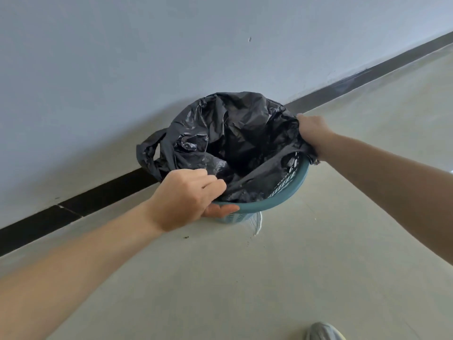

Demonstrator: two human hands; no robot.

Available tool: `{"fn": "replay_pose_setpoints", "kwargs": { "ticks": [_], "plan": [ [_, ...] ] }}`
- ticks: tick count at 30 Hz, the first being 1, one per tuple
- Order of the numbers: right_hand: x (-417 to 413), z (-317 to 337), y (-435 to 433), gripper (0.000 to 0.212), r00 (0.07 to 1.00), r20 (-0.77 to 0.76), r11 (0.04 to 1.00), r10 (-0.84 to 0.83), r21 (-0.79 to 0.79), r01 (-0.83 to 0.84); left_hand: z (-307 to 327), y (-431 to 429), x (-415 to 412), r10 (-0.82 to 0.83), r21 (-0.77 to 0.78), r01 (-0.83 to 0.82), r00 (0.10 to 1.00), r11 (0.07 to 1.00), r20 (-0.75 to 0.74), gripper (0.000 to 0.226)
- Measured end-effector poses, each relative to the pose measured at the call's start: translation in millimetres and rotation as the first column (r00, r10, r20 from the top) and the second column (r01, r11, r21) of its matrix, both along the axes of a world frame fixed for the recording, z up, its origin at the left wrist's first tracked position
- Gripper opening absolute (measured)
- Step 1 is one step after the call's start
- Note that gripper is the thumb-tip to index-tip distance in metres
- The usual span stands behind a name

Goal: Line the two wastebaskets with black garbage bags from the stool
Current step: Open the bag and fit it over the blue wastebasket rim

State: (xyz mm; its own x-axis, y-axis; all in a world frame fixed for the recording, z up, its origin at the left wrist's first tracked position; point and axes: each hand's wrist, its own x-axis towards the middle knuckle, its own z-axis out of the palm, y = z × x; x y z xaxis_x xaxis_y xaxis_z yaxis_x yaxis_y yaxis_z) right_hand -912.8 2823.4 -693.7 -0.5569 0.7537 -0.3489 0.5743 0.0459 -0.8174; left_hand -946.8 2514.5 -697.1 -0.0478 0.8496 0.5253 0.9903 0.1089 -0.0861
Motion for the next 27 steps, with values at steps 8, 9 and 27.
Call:
{"fn": "replay_pose_setpoints", "kwargs": {
  "ticks": [8, 9, 27],
  "plan": [
    [48, 7, -43, 0.029, 0.773, 0.121, 0.312, 0.622, 0.868, -0.387, -1, 0, -6, -0.037, -0.029, 0.033, 0.992, 0.999, -0.124, 0.026],
    [57, 5, -47, 0.029, 0.687, 0.179, 0.178, 0.704, 0.892, -0.415, -4, 0, -6, -0.04, -0.035, 0.036, 0.992, 0.999, -0.117, 0.021],
    [124, -29, -14, 0.013, 0.463, 0.422, -0.199, 0.779, 0.867, -0.456, -41, -13, 18, -0.068, -0.228, 0.051, 0.995, 0.972, -0.069, 0.034]
  ]
}}
